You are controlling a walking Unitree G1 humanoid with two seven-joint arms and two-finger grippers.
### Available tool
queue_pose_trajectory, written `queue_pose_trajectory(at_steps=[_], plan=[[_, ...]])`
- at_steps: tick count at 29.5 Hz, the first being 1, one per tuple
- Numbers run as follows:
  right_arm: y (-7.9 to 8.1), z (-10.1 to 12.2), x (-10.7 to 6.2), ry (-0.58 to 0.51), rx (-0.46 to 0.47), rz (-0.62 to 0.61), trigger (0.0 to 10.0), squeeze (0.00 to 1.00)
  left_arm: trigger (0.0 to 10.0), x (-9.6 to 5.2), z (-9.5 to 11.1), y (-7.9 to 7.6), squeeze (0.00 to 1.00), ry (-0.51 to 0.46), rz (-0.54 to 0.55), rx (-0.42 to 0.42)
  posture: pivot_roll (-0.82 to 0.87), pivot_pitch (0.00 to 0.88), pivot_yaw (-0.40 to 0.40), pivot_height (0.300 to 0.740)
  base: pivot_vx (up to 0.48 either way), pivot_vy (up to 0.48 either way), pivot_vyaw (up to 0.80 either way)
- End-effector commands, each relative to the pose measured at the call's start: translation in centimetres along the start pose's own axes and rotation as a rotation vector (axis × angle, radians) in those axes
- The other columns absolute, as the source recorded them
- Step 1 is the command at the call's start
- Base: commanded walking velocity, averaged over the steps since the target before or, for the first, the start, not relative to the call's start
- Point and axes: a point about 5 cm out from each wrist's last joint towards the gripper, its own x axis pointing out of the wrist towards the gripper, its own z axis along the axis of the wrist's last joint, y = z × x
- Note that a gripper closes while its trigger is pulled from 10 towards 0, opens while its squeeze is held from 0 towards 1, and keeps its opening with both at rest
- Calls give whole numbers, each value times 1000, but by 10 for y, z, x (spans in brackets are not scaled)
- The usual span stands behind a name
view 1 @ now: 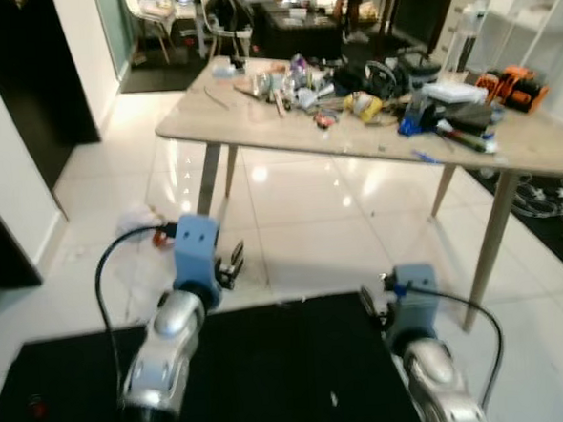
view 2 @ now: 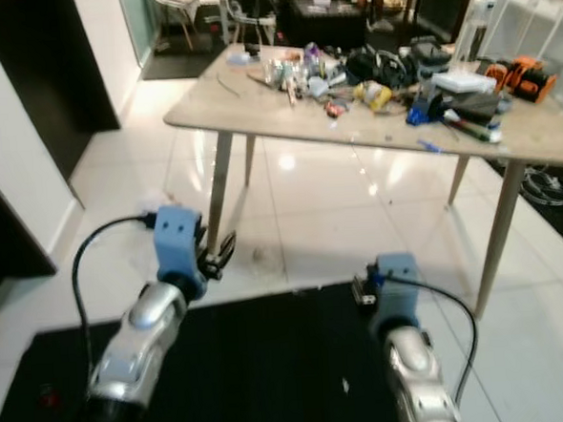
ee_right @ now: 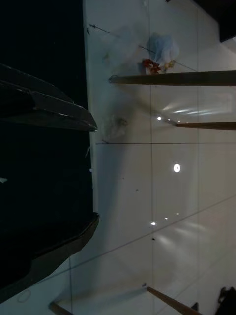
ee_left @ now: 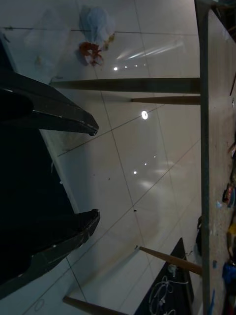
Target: Picking trash to rubbish bin
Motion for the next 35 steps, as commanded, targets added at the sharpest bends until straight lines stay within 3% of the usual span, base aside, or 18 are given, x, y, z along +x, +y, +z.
queue_pose_trajectory(at_steps=[1,5,35], plan=[[-8,-2,-2,15,-9,-23,10000,0,10000,0,-2,-4,0,8,-12,8,-92,63,-32,740,386,0,-800],[-9,-2,-2,18,-13,-28,10000,0,10000,0,-2,-4,0,9,-11,8,-93,65,-32,740,384,0,-672],[-12,1,-2,15,-13,-42,10000,0,10000,0,-3,-4,0,11,-16,5,-96,67,-33,740,384,0,0]])
